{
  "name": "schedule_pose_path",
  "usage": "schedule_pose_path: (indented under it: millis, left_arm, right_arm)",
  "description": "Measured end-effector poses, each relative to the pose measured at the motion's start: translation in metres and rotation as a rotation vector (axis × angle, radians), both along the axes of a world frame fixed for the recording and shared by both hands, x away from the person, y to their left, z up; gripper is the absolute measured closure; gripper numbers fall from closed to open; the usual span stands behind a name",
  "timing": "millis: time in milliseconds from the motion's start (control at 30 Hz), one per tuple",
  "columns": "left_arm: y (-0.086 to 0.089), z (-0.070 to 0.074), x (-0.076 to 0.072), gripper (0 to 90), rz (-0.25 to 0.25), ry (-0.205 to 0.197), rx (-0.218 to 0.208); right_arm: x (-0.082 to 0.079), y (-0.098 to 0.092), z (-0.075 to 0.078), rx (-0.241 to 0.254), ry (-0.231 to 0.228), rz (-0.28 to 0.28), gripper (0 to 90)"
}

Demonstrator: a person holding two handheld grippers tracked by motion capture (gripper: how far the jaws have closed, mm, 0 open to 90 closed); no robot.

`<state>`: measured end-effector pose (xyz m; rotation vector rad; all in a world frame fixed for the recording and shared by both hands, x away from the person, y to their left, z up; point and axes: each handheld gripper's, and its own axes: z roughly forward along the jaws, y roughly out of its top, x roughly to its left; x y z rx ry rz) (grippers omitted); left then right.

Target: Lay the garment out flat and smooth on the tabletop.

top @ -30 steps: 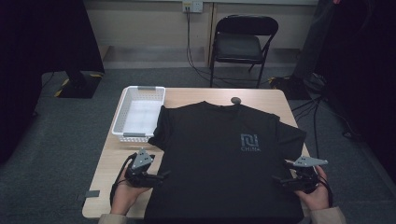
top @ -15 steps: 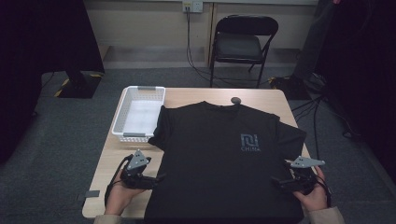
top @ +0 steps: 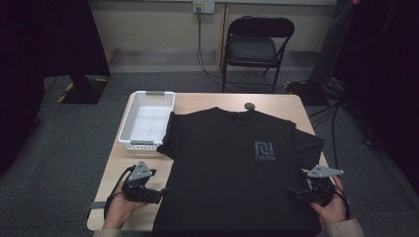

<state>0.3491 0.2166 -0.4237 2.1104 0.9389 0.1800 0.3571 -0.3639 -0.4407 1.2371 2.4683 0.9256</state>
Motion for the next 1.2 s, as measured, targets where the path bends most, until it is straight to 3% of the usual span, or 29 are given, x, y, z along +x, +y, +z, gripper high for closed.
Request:
schedule_pose_path:
  millis: [367, 1200]
  left_arm:
    - [0.01, -0.002, 0.0, 13.9, 0.017, 0.014, -0.009]
    - [0.032, -0.007, -0.002, 13.9, 0.028, 0.022, 0.013]
  right_arm:
    - [0.0, 0.0, 0.0, 0.0, 0.0, 0.0, 8.8]
    - [0.0, 0.0, 0.0, 0.0, 0.0, 0.0, 8.8]
